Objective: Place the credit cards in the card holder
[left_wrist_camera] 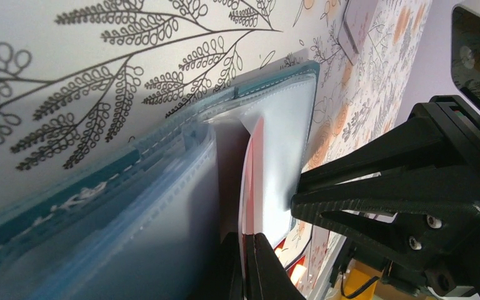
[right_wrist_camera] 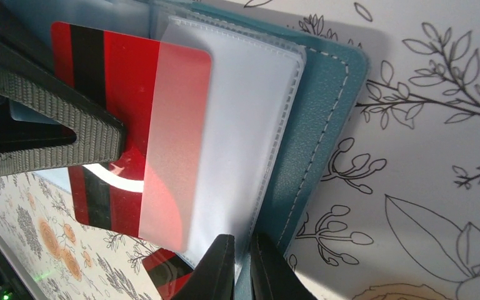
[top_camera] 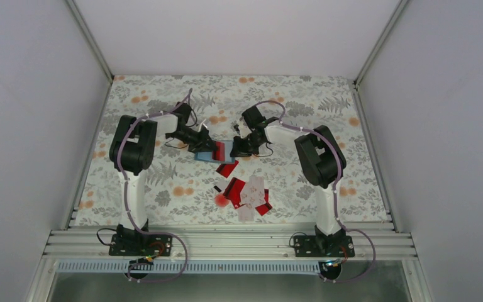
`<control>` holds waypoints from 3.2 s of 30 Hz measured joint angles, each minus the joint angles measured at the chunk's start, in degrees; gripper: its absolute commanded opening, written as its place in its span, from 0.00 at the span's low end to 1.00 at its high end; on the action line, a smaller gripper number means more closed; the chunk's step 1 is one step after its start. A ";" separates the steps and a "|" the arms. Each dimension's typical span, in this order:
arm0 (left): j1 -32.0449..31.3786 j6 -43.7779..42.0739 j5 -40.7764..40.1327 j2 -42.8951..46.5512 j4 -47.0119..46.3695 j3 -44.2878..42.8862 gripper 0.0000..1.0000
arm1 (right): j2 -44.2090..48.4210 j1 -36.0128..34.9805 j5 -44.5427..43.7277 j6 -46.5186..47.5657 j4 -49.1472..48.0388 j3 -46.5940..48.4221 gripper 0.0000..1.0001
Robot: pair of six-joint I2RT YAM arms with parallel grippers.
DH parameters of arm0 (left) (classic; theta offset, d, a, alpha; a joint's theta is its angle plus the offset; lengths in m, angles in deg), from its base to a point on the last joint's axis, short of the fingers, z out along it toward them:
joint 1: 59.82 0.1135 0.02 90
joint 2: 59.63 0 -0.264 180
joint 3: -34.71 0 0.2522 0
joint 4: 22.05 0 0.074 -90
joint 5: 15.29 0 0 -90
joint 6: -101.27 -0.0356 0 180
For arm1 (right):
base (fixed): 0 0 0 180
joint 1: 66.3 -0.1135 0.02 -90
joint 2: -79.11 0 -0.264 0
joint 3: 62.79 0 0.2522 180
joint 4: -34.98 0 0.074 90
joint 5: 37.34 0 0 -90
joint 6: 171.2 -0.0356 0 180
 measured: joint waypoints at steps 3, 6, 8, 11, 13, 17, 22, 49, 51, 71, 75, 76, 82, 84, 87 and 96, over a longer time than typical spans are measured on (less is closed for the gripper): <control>-0.20 0.42 0.07 -0.13 -0.68 0.00 0.02 | 0.00 -0.02 -0.07 -0.02 0.07 0.04 0.10; -0.28 0.79 0.46 -0.44 -1.49 0.00 0.02 | 0.00 -0.09 -0.11 0.00 0.22 0.17 0.11; -0.28 0.96 0.70 -0.55 -1.73 0.00 0.02 | -0.02 -0.13 -0.17 0.00 0.37 0.31 0.11; -0.46 1.29 0.74 -0.59 -2.10 0.00 0.02 | -0.09 -0.17 -0.20 0.02 0.57 0.50 0.14; -0.57 1.42 0.72 -0.59 -2.34 0.00 0.02 | -0.13 -0.24 -0.22 0.02 0.87 0.74 0.16; -0.63 1.49 0.70 -0.66 -2.43 -0.11 0.02 | -0.13 -0.63 -0.76 0.35 1.84 1.57 0.23; -0.92 1.18 0.70 -1.49 -1.90 -1.29 0.02 | -0.15 -1.60 -3.06 0.94 4.13 3.23 0.29; -3.56 -1.62 -3.26 -3.06 2.86 -7.15 0.02 | 2.49 -1.70 -21.16 -1.36 10.67 5.42 0.13; -3.61 -1.75 -3.26 -3.21 3.13 -7.41 0.02 | 2.69 -1.62 -22.16 -1.36 10.64 5.42 0.11; -4.20 -3.13 -4.35 -4.87 6.69 -11.17 0.03 | -3.23 -1.68 -24.24 -1.55 14.78 12.15 0.08; -4.26 -3.74 -4.17 -6.10 8.24 -12.92 0.03 | -3.52 -1.75 -24.24 -1.49 15.28 12.66 0.08; -4.31 -3.96 -4.11 -6.43 8.74 -13.49 0.04 | -3.61 -1.75 -24.24 -1.42 15.43 12.81 0.07; -4.46 -5.03 -4.02 -7.67 11.39 -16.06 0.04 | -3.89 -1.75 -24.22 -1.20 15.93 13.29 0.07; -4.46 -5.27 -3.87 -8.13 11.91 -16.68 0.07 | -3.89 -1.75 -24.20 -1.11 15.98 13.33 0.07; -4.50 -5.57 -3.85 -8.94 12.46 -17.57 0.22 | -3.96 -1.75 -24.20 -1.09 16.04 13.40 0.07; -6.45 -4.28 -5.55 -8.22 12.68 -19.19 0.49 | -4.09 -1.77 -23.98 -0.85 16.06 13.68 0.06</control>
